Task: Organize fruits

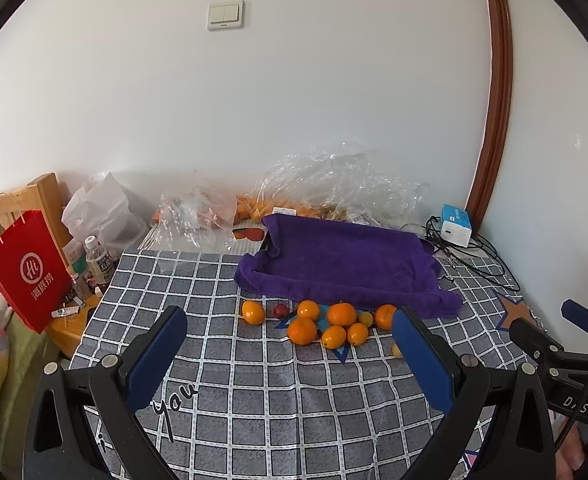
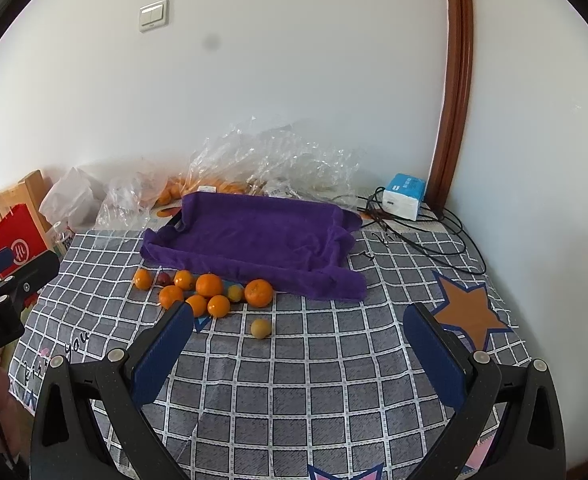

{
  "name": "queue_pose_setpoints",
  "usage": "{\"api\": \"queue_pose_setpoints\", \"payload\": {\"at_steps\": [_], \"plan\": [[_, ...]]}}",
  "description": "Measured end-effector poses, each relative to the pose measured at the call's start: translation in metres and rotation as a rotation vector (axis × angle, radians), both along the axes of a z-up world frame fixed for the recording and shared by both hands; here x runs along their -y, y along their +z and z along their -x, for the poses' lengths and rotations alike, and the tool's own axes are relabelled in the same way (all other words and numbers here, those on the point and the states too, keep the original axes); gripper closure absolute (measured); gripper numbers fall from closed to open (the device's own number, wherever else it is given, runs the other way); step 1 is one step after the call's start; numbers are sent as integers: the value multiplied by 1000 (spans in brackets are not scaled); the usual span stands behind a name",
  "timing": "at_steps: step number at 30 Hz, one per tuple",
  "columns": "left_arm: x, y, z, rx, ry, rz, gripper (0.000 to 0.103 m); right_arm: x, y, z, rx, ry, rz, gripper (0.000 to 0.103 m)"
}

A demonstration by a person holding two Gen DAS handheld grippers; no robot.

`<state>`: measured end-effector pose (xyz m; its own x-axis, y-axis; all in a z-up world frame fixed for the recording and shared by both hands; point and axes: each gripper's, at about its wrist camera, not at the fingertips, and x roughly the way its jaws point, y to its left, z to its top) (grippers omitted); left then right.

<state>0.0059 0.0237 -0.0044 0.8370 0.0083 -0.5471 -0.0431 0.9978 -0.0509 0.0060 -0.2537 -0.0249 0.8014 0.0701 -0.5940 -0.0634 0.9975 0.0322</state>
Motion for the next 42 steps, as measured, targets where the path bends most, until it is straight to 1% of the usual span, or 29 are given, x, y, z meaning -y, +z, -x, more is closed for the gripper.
{"api": "queue_pose_setpoints", "payload": {"at_steps": [7,12,14,16,19,22,24,27,31,35,36,37,42], "plan": [[-6,-15,-16,-22,3,4,0,-2,-10,-11,-16,-10,16,0],[-14,-30,-28,-31,3,-3,0,-1,-19,-24,-28,-42,15,0],[-21,-37,-35,-40,15,14,0,-1,-24,-29,-17,-47,19,0],[-27,-45,-42,-53,14,32,0,-3,-31,-35,-12,-39,23,0],[-36,-59,-50,-66,36,28,0,-7,-44,-44,-16,-13,36,0],[-44,-73,-60,-95,47,32,0,-10,-61,-56,-40,-27,26,0],[-48,-83,-65,-123,40,46,6,-12,-72,-64,-54,-13,15,1],[-54,-102,-76,-190,18,46,15,-19,-91,-70,-51,23,24,7],[-62,-121,-80,-223,16,36,16,-29,-119,-83,-122,55,45,19],[-73,-137,-88,-277,18,50,17,-37,-143,-92,-178,87,41,37],[-75,-140,-90,-287,19,56,20,-37,-147,-93,-186,93,30,39],[-76,-144,-91,-294,16,63,21,-38,-150,-95,-196,96,14,41],[-77,-154,-98,-283,6,85,22,-44,-158,-104,-209,130,-21,43]]}}
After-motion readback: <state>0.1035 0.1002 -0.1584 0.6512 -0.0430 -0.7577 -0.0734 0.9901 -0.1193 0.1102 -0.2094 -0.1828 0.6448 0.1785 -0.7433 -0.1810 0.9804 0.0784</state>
